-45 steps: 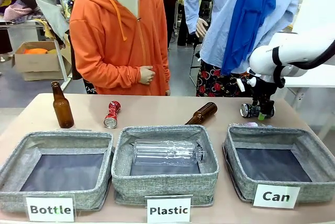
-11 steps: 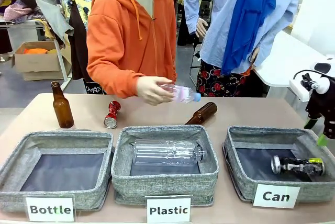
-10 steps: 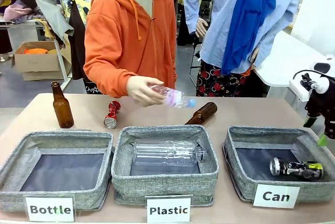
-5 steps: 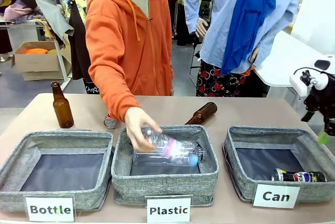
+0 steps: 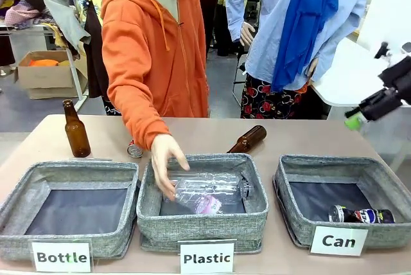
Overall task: Sort the can waste into the basket.
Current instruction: Pick up the can waste from the table and place it in the right Fabric basket.
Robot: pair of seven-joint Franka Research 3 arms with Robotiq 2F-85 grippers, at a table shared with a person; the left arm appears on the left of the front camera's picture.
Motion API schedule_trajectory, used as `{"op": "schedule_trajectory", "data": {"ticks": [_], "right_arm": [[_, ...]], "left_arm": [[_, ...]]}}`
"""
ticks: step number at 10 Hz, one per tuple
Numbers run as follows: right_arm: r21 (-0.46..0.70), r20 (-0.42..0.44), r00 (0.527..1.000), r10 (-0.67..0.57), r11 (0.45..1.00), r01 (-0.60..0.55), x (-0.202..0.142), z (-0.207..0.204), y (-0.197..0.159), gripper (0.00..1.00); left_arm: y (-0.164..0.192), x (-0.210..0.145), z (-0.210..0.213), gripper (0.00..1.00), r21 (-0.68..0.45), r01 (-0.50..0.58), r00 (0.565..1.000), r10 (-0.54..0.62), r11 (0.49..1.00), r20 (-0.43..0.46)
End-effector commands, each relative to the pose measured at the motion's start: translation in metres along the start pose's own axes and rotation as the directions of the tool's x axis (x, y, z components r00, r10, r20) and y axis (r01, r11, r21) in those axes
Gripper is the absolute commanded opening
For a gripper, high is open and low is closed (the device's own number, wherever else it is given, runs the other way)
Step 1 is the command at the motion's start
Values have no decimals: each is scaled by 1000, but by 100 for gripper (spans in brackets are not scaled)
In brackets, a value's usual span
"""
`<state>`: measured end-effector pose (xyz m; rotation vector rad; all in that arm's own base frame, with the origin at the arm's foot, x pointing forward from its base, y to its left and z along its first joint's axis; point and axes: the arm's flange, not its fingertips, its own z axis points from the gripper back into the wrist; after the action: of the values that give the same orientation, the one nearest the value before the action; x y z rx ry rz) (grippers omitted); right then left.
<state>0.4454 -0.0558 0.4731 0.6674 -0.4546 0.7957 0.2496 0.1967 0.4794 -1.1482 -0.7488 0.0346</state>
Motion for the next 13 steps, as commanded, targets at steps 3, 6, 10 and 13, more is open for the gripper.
{"op": "schedule_trajectory", "data": {"ticks": [3,6,10,13], "right_arm": [[348,285,906,-314,914,207,0,16,-38,100],[337,268,919,-290,922,192,-8,12,-33,100],[337,268,919,-290,922,192,-8,12,-33,100],[337,268,919,-290,922,192,-8,12,-33,100]], "left_arm": [[0,2,-2,100,-21,21,1000,-21,1000,15],[0,2,-2,100,-21,21,1000,-21,1000,15],[0,2,-2,100,-21,21,1000,-21,1000,15],[0,2,-2,100,-21,21,1000,-21,1000,15]]}}
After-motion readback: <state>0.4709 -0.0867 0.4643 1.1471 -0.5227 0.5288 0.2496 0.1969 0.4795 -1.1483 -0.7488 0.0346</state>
